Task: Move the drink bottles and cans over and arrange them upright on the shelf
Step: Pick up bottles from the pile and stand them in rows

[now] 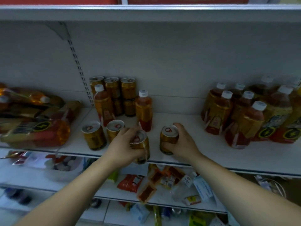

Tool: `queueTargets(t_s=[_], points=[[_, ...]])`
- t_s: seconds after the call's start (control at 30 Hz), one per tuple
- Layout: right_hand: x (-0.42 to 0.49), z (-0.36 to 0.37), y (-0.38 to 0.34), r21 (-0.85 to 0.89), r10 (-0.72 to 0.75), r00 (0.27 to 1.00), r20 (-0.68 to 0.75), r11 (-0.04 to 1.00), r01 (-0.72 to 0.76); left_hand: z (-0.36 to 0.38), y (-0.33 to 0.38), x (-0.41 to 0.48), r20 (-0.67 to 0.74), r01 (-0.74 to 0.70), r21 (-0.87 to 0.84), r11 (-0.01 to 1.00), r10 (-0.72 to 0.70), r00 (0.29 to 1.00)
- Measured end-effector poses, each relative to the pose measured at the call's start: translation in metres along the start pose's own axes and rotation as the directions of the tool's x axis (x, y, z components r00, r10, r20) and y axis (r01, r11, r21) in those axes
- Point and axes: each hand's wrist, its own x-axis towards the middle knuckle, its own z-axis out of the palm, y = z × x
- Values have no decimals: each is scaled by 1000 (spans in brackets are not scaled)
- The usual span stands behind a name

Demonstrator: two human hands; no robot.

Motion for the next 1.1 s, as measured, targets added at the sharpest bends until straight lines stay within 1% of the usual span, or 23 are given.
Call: queueTargets(t_s=[0.07, 0.17, 0.23, 0.3, 0.4, 0.43, 0.5, 0.63, 0.73, 0.8, 0.87, 0.93, 0.97, 1.0, 1.03, 1.1], points=[[-1, 20, -16, 6, -30, 998, 54, 1000, 29, -18, -12, -15, -43, 49, -21, 999, -50, 998], [0, 49, -35, 49, -88, 987, 136, 995, 82, -42, -34, -33, -75, 164, -106, 981, -173, 982], [3, 63, -44, 85, -134, 972, 193, 989, 119, -55, -49, -42, -104, 236, -96, 967, -246, 964], [7, 75, -51, 115, -176, 955, 240, 982, 152, -63, -60, -48, -166, 275, -94, 957, -287, 943], [11, 91, -58, 126, -246, 929, 276, 968, 219, -67, -77, -45, -236, 311, 21, 950, -298, 925], [12, 96, -60, 112, -260, 923, 284, 965, 237, -68, -81, -42, -231, 341, 16, 940, -329, 916], [14, 104, -65, 82, -270, 922, 276, 963, 257, -69, -86, -33, -199, 368, -78, 927, -376, 905], [23, 116, -75, 52, -245, 932, 267, 969, 240, -71, -96, -9, -168, 363, -138, 922, -383, 909], [37, 126, -84, 28, -194, 952, 235, 981, 193, -76, -109, 13, -143, 338, -156, 928, -360, 922], [45, 133, -92, 29, -169, 968, 187, 986, 167, -82, -118, 26, -104, 296, -151, 943, -313, 944], [51, 138, -99, 25, -139, 981, 136, 990, 136, -90, -129, 34, -25, 271, -81, 959, -274, 961], [54, 143, -105, -41, -128, 987, 95, 990, 132, -101, -141, 40, 57, 247, -7, 969, -246, 968], [55, 143, -108, -88, -140, 988, 67, 985, 145, -108, -146, 44, 89, 245, -20, 969, -242, 966], [56, 141, -112, -131, -163, 986, 33, 977, 166, -117, -149, 50, 100, 253, -67, 965, -246, 964], [57, 138, -115, -166, -196, 981, -11, 967, 191, -126, -150, 57, 89, 258, -104, 960, -250, 964], [60, 124, -125, -233, -283, 948, -144, 941, 245, -142, -148, 77, 41, 214, -64, 975, -211, 977]])
